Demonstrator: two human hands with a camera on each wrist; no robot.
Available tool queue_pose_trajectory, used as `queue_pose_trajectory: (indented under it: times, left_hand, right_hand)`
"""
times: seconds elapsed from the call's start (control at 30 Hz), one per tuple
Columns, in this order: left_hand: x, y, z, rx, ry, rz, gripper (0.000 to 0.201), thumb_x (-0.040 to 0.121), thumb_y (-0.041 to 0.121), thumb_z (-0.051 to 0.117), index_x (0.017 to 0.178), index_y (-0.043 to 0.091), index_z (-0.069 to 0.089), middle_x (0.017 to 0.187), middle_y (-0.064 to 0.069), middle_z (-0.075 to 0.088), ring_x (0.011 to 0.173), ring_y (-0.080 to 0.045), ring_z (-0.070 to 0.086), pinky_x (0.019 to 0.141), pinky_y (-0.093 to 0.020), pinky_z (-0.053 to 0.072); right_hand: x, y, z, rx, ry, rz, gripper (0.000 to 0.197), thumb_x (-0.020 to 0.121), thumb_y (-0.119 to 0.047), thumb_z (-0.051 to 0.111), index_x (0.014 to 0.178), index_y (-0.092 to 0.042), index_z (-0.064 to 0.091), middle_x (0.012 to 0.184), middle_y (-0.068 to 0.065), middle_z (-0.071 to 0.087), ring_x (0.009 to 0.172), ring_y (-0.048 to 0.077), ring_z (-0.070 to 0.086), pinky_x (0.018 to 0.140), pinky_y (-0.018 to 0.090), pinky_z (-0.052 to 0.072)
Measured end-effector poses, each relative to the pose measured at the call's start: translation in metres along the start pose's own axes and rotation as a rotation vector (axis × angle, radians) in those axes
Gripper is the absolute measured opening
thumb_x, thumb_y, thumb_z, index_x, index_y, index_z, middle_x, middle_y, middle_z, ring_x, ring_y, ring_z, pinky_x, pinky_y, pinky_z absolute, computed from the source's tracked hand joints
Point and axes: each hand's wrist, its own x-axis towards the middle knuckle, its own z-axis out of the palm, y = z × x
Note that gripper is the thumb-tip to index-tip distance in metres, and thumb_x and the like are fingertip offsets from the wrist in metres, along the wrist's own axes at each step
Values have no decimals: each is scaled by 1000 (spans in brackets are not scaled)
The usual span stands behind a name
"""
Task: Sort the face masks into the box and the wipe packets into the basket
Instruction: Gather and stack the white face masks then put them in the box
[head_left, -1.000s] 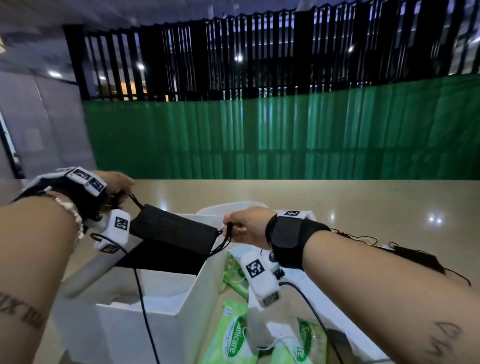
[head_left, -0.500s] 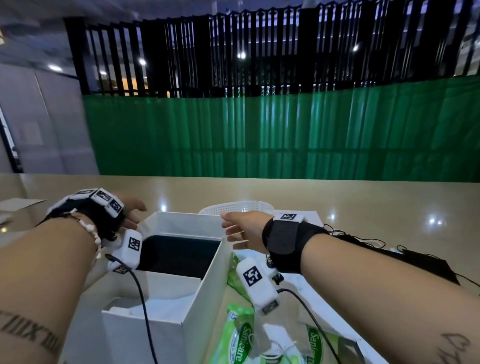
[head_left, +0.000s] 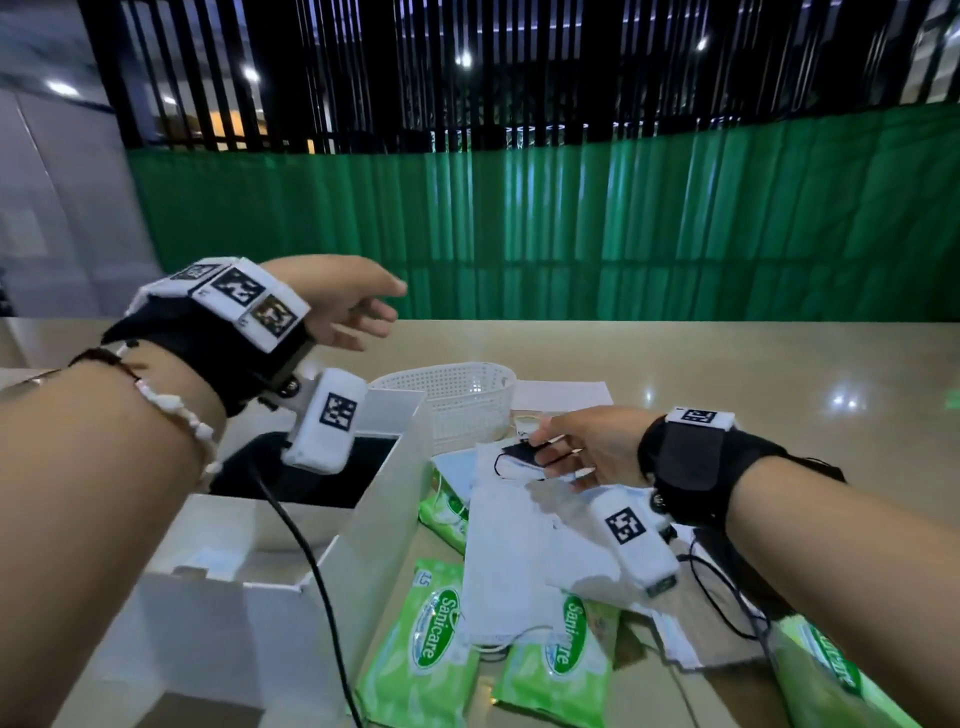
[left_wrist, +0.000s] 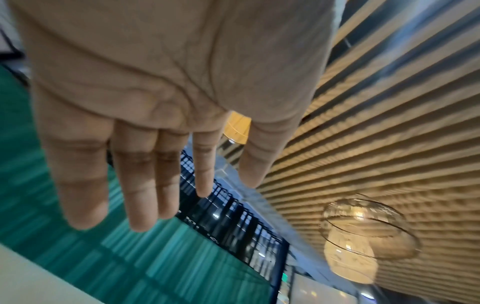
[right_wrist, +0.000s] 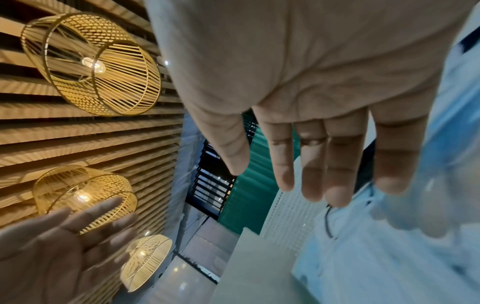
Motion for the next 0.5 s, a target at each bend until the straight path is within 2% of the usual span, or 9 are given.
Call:
queue_pose_trajectory:
  times: [0.13, 0.2, 0.27, 0.33, 0.4, 0.5]
  left_hand:
    - [-25, 18, 54, 46, -158, 109, 4, 95, 25, 51, 95, 21, 54, 101, -4, 57, 86, -17, 55, 77, -32, 47]
    - [-31, 21, 76, 35, -206, 128, 3, 95, 24, 52, 95, 22, 54, 102, -4, 58, 88, -18, 55, 79, -33, 47]
    - [-34, 19, 95, 21, -237, 117, 3, 93, 25, 54, 95, 23, 56, 103, -4, 59, 90, -18, 56, 77, -31, 48]
    - [-34, 12, 112, 0, -246, 83, 3, 92, 25, 56, 94, 24, 56, 103, -3, 57, 90, -17, 55, 74, -30, 47]
    - [-31, 0, 125, -20, -239, 39, 8, 93, 26, 55, 100, 23, 56, 110, -2, 54, 96, -17, 51, 78, -31, 44]
    - [-27, -27, 141, -32, -180, -29, 35, 92, 33, 55, 125, 21, 51, 133, -1, 45, 122, -20, 42, 91, -36, 39]
  right_hand:
    - [-20, 26, -32, 36, 42, 64, 19, 96, -26, 49, 91, -9, 56, 76, 5, 57, 64, 17, 55, 48, 24, 48]
    - [-28, 39, -46, 49, 71, 92, 20, 96, -27, 49, 92, -8, 55, 76, 6, 57, 64, 18, 56, 47, 24, 49]
    - [-35, 51, -59, 86, 101, 106, 21, 96, -27, 50, 93, -7, 56, 77, 8, 58, 63, 18, 57, 43, 24, 50]
    - [-41, 64, -69, 137, 121, 131, 22, 96, -27, 49, 92, -7, 56, 77, 8, 58, 62, 19, 59, 44, 27, 52]
    - [-45, 77, -75, 150, 132, 163, 22, 95, -28, 49, 90, -8, 57, 77, 7, 60, 60, 17, 62, 49, 31, 54]
    - [-50, 96, -80, 134, 164, 189, 20, 95, -27, 51, 92, -8, 57, 80, 7, 62, 64, 17, 59, 50, 26, 49]
